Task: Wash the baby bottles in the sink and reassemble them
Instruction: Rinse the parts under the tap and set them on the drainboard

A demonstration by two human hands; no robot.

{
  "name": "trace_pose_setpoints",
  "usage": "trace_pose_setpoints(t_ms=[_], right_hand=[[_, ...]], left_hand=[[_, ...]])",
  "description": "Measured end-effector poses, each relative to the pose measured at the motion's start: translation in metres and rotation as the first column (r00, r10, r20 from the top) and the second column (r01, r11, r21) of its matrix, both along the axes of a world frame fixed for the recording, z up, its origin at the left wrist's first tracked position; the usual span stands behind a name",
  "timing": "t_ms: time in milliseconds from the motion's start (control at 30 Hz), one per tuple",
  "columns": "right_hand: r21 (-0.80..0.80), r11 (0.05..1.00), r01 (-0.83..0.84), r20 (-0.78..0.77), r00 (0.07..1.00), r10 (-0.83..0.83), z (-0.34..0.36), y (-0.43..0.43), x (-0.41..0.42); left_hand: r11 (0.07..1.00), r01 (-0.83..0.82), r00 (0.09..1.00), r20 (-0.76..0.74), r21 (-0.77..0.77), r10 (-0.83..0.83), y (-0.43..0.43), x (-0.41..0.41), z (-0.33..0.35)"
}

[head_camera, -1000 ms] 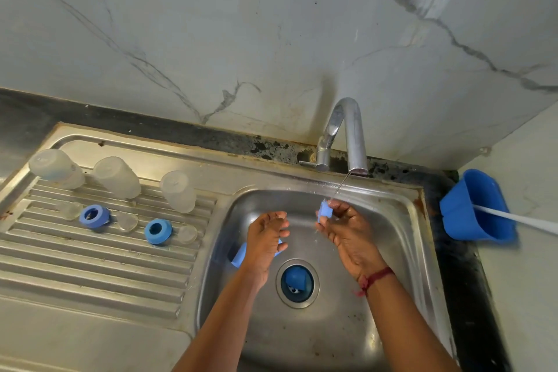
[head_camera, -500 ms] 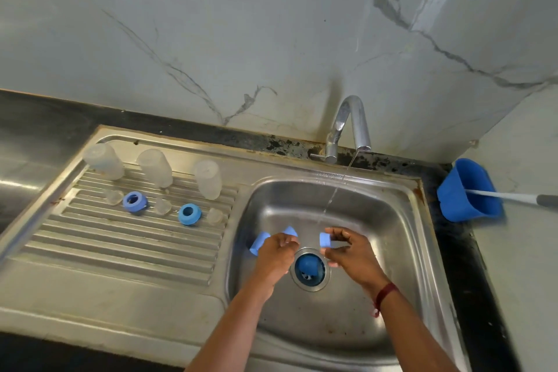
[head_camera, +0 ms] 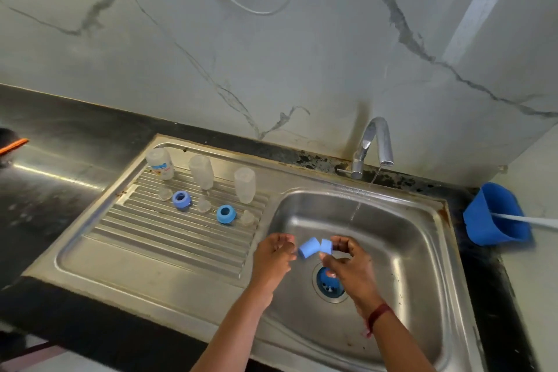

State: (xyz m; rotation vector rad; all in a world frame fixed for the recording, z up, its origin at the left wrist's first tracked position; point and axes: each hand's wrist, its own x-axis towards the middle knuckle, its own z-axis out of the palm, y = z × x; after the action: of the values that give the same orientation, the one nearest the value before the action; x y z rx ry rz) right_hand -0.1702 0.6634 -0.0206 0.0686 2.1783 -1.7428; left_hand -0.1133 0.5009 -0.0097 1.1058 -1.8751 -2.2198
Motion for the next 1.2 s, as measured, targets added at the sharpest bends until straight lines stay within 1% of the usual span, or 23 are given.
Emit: trace_pose_setpoints(t_ms=[133,267,400,500,600,700,767,867,933,1033,1200], right_hand=[[-0.004,0.996,-0.091,-0.110,0.990,0.090,0.017,-0.045,0.005],[0.064,0.968,-0.242,-0.188,0.950,0.250,0.038,-0.103,0.010],[0.114,0.947,-0.300,-0.304,0.897,0.320,0.045,-0.171,0.020],[0.176,0.936,-0.304,-0.333,0.876,0.347,0.040,-0.218,0.026],[0.278,0.900,-0.336,-0.325,0.848,0.417,0.035,-0.262,0.029],[0.291,0.866,-0.406,-0.336,0.805,0.490,0.033,-0.300,0.032],[0.322,0.843,-0.430,-0.344,0.777,0.528,0.033,-0.326,0.031],[0.414,0.791,-0.451,-0.328,0.737,0.592,0.033,-0.364,0.027],[0.491,0.746,-0.450,-0.342,0.688,0.640,0.032,-0.388,0.025],[0.578,0.671,-0.464,-0.318,0.630,0.709,0.026,-0.420,0.026],[0.654,0.599,-0.462,-0.260,0.606,0.751,0.014,-0.459,0.031]], left_hand=[[0.986,-0.159,0.983,-0.084,0.057,0.163,-0.031,0.004,0.008],[0.949,-0.311,0.942,-0.112,0.059,0.316,-0.078,0.012,0.015],[0.869,-0.494,0.866,-0.074,0.028,0.495,-0.144,0.025,0.019],[0.810,-0.585,0.804,-0.094,0.046,0.587,-0.190,0.032,0.023],[0.781,-0.620,0.775,-0.096,0.073,0.624,-0.221,0.037,0.020],[0.756,-0.650,0.750,-0.095,0.075,0.654,-0.246,0.037,0.014],[0.735,-0.676,0.729,-0.104,0.045,0.677,-0.267,0.034,0.012],[0.701,-0.712,0.700,-0.111,-0.032,0.705,-0.299,0.029,0.007],[0.688,-0.721,0.693,-0.117,-0.081,0.712,-0.318,0.026,0.002],[0.657,-0.739,0.673,-0.120,-0.151,0.729,-0.341,0.024,-0.004],[0.613,-0.761,0.642,-0.108,-0.212,0.759,-0.371,0.024,-0.014]])
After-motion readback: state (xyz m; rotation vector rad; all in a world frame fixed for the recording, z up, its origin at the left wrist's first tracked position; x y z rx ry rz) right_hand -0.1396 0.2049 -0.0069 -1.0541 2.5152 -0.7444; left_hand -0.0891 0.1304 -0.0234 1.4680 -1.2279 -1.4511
